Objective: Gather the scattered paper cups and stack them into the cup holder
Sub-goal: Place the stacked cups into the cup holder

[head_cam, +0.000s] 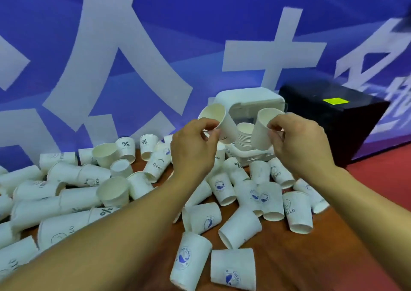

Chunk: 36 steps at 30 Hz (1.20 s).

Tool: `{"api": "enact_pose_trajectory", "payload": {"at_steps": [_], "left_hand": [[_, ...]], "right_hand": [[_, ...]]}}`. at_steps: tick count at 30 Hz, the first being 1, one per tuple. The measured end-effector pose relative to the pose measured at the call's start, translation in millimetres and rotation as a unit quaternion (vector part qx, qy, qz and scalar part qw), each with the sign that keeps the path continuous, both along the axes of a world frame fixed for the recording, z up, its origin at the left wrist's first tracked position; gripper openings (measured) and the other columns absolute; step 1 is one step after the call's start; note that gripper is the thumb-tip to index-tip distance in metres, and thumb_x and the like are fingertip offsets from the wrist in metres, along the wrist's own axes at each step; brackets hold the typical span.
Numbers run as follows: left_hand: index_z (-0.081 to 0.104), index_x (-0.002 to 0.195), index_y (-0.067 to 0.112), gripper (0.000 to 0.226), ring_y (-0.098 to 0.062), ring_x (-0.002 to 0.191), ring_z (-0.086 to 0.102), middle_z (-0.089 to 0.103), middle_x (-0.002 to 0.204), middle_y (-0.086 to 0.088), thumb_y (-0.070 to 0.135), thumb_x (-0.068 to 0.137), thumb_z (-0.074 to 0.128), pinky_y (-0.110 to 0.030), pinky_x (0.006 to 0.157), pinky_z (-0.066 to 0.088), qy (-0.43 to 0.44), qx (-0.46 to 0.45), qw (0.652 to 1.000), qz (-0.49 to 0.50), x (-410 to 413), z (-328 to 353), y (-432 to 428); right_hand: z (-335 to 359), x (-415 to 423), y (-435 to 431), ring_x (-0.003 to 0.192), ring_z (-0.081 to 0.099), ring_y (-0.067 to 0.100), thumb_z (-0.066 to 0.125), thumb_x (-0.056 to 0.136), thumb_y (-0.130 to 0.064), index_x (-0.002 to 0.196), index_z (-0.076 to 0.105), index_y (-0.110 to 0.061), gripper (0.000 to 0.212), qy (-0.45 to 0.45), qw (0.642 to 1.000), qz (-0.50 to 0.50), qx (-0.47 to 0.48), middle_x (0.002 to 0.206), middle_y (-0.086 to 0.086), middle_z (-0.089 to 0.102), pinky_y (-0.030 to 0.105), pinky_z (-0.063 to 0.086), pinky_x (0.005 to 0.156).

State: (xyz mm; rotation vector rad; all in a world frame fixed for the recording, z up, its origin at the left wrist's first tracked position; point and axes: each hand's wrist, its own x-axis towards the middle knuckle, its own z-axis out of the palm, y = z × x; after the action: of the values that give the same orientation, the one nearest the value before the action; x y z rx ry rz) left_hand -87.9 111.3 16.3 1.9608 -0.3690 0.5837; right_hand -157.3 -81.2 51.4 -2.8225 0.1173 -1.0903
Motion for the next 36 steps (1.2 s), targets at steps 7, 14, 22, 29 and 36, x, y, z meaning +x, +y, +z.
{"api": "enact_pose_trajectory", "payload": {"at_steps": [7,14,22,29,36], "left_hand": [[0.073,0.098,0.034,0.012,-0.014,0.083,0.063,0.069,0.095,0.01,0.032,0.09,0.064,-0.037,0.077,0.051,-0.054,0.042,0.997,-0.031,64.4,10.2,-78.0],[0.074,0.102,0.033,0.016,-0.017,0.09,0.065,0.07,0.101,0.009,0.035,0.091,0.064,-0.036,0.079,0.05,-0.065,0.116,0.99,-0.052,112.6,-6.3,-120.6],[0.075,0.107,0.027,0.018,-0.018,0.099,0.062,0.07,0.108,0.004,0.03,0.094,0.063,-0.033,0.081,0.05,-0.101,0.154,0.981,-0.066,134.0,-30.8,-133.3],[0.076,0.104,0.021,0.018,-0.02,0.099,0.058,0.07,0.106,0.002,0.025,0.095,0.061,-0.025,0.075,0.037,-0.117,0.185,0.972,-0.081,138.5,-42.3,-132.4],[0.074,0.109,0.023,0.021,-0.022,0.101,0.058,0.07,0.11,0.001,0.027,0.097,0.058,-0.028,0.075,0.04,-0.1,0.229,0.965,-0.083,140.8,-49.4,-135.9]], "right_hand": [[7.0,50.1,-67.9,0.078,0.061,0.039,0.062,0.088,-0.025,0.092,0.065,-0.017,0.009,-0.014,0.998,-0.052,-0.036,0.09,0.007,0.068,0.042,0.05,0.064],[-6.7,106.4,-106.9,0.077,0.06,0.04,0.057,0.092,-0.025,0.098,0.065,-0.014,0.015,0.004,0.994,-0.072,-0.083,0.093,0.011,0.068,0.037,0.043,0.06],[-29.9,139.6,-123.3,0.074,0.06,0.032,0.056,0.095,-0.027,0.101,0.064,-0.016,0.015,0.047,0.994,-0.08,-0.065,0.094,0.01,0.068,0.034,0.047,0.061],[-51.7,154.0,-120.9,0.074,0.06,0.025,0.057,0.096,-0.022,0.107,0.062,-0.019,0.013,0.122,0.989,-0.063,-0.061,0.096,0.009,0.067,0.03,0.047,0.065],[-64.0,155.7,-122.2,0.076,0.062,0.027,0.057,0.096,-0.018,0.109,0.06,-0.021,0.013,0.154,0.984,-0.064,-0.057,0.096,0.008,0.066,0.035,0.055,0.07]]}}
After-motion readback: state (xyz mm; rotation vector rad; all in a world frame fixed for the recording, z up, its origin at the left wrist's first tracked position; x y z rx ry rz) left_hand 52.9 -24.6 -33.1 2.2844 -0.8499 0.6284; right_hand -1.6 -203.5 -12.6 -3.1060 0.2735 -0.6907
